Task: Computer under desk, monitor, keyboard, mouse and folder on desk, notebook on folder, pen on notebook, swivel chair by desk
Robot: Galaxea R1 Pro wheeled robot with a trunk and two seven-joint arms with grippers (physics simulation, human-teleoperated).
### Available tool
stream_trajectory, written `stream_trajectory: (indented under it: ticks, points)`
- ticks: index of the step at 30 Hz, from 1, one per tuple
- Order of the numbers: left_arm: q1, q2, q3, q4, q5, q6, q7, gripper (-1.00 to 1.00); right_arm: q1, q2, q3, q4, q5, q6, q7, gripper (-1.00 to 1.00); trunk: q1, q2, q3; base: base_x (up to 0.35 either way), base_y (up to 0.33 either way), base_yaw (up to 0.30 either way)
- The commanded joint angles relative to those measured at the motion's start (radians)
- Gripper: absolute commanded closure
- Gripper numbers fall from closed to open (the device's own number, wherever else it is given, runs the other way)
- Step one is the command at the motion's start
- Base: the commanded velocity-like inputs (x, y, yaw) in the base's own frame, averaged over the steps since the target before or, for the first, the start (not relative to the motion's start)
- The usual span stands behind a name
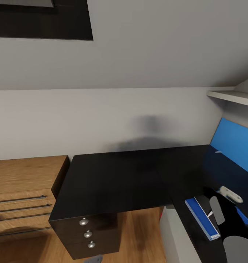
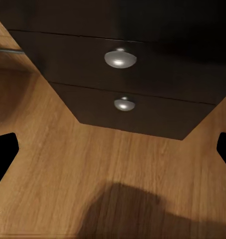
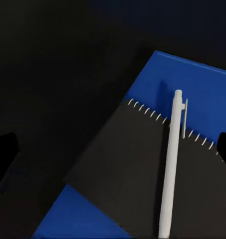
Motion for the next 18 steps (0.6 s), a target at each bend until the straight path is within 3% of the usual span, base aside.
stream_trajectory:
  ticks: [1,2,3,6,8,9,14,15,18]
  points:
    - [-0.002,0.001,-0.008,0.004,0.008,-0.005,0.006,-1.00,0.001,0.010,0.000,-0.015,-0.008,0.004,-0.006,-1.00,0.000,-0.001,-0.001,0.000,0.000,0.000]
    - [-0.002,0.001,-0.008,0.007,0.008,-0.006,0.006,-1.00,0.002,0.020,0.000,-0.028,-0.008,0.005,-0.007,-1.00,0.000,-0.001,-0.001,0.000,0.000,0.000]
    - [-0.002,0.000,-0.009,0.013,0.007,-0.006,0.006,-1.00,0.012,0.056,0.001,-0.066,-0.007,0.005,-0.008,-1.00,0.000,-0.001,-0.001,0.000,0.000,0.000]
    - [-0.002,-0.002,-0.009,0.018,0.004,-0.006,0.005,-1.00,0.045,0.129,0.001,-0.106,0.018,0.000,-0.009,-1.00,0.000,-0.001,-0.001,0.000,0.000,0.009]
    - [-0.002,-0.002,-0.010,0.019,0.004,-0.006,0.004,-1.00,0.051,0.155,0.002,-0.109,0.041,-0.002,-0.008,-1.00,0.000,-0.001,-0.001,0.000,0.000,0.076]
    - [-0.002,-0.001,-0.009,0.019,0.004,-0.006,0.004,-1.00,0.057,0.214,0.002,-0.108,0.105,-0.008,-0.008,-1.00,0.000,-0.001,-0.001,0.000,0.000,0.198]
    - [-0.002,0.000,-0.008,0.020,0.004,-0.006,0.004,-1.00,0.061,0.278,0.002,-0.083,0.218,-0.030,-0.007,-1.00,0.000,-0.001,-0.001,-0.047,0.032,0.235]
    - [-0.002,0.001,-0.008,0.020,0.005,-0.006,0.004,-1.00,0.062,0.297,0.016,-0.021,0.265,-0.072,-0.006,-1.00,0.000,-0.001,-0.001,-0.227,0.148,0.266]
    - [-0.002,0.001,-0.008,0.020,0.005,-0.006,0.004,-1.00,0.063,0.301,0.044,0.017,0.277,-0.106,-0.007,-1.00,0.000,-0.001,-0.001,-0.250,0.150,0.268]
